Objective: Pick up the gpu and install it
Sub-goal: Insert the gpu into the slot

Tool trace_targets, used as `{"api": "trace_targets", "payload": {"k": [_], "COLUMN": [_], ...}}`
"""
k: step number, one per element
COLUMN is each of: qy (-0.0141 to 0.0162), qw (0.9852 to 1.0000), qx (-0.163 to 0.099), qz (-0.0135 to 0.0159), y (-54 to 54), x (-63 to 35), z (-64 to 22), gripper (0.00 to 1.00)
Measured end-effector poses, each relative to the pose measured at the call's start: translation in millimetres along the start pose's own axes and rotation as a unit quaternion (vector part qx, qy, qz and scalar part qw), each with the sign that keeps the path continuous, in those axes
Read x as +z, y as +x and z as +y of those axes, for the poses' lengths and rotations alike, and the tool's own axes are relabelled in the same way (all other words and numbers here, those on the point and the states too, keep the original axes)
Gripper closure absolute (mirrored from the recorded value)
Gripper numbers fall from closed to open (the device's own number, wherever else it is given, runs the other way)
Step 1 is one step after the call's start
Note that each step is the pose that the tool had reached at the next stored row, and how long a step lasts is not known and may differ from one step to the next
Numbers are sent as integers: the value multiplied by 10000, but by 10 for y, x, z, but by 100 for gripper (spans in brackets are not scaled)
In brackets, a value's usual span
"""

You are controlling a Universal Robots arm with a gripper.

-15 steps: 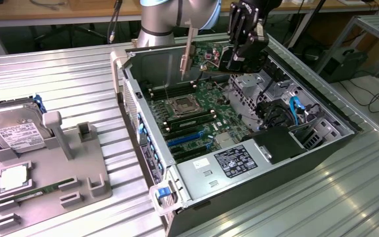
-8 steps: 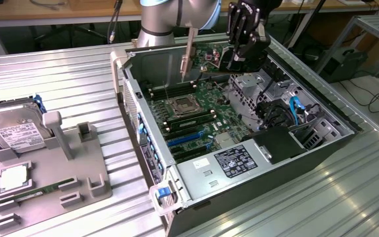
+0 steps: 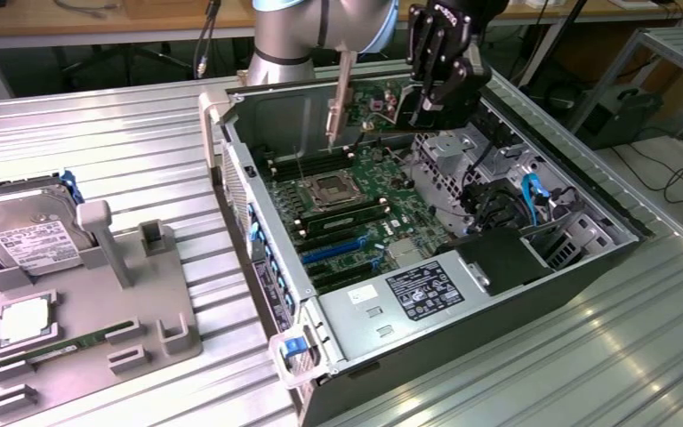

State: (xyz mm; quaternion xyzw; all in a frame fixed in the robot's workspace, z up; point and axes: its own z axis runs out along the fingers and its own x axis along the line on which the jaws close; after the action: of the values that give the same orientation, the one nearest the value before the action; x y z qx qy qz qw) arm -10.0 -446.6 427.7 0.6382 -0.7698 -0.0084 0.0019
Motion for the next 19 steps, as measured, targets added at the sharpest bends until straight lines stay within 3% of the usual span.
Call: {"api": "trace_targets", "payload": {"k": [10,19], "qy": [-3,-6], "qw": [9993,9972], "qx": [-381,-752], "qz": [6,14], "y": [1,-18], "x": [4,50], "z": [0,3], "gripper": [73,73]}}
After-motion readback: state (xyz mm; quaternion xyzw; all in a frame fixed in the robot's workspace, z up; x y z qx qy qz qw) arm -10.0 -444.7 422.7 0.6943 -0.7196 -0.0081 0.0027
